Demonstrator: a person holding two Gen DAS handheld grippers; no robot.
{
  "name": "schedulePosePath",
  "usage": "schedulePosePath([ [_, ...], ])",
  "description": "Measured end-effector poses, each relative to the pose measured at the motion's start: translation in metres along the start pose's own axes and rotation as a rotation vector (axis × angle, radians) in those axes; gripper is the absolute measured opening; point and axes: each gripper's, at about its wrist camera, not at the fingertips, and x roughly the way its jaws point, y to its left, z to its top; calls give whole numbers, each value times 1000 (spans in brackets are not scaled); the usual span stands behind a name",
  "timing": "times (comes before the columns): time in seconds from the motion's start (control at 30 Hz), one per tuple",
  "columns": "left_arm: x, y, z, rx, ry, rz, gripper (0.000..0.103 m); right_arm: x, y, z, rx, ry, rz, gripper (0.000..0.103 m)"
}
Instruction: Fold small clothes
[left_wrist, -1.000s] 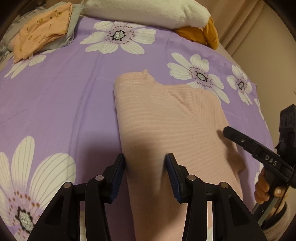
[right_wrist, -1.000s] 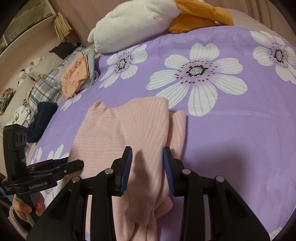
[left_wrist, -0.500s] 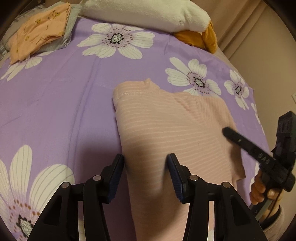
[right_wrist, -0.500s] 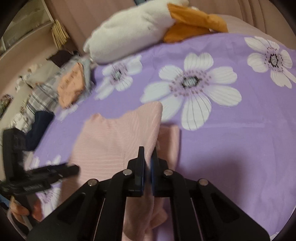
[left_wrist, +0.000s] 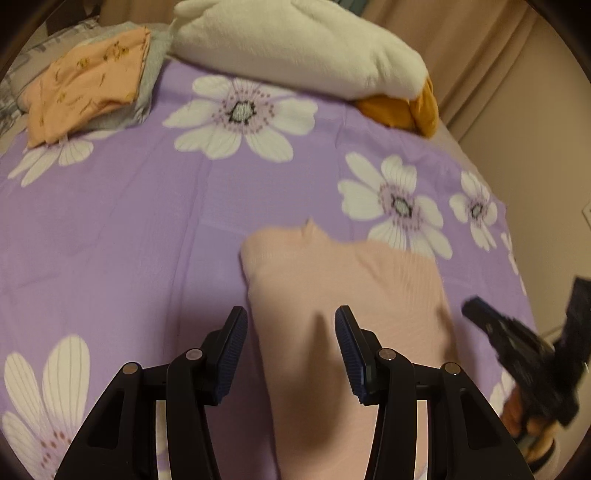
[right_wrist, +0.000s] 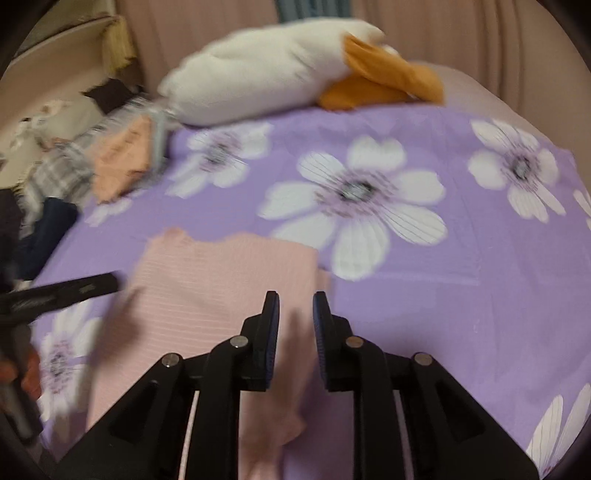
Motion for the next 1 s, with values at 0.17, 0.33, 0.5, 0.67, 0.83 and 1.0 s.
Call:
schedulePosePath([
  [0.17,21,3,15,-34,-3,-50,38,9,15,-16,-34,60,62,19],
  [0.33,50,6,22,-60,38,-43,24,25,14,-42,-47,132,42,14],
  [0.5,75,11,21,-71,88,-9,23,25,12,-49,-28,135,55,14],
  [0.67,71,9,23,-67,81,0,23,21,11,-51,-9,138,55,14],
  [0.83,36,-2,8,-10,40,-19,23,2,10,-54,-7,111,79,19],
  [1.0,3,-22,-22,73,23,-40,23,-20,15,-61,-10,85,108,20],
])
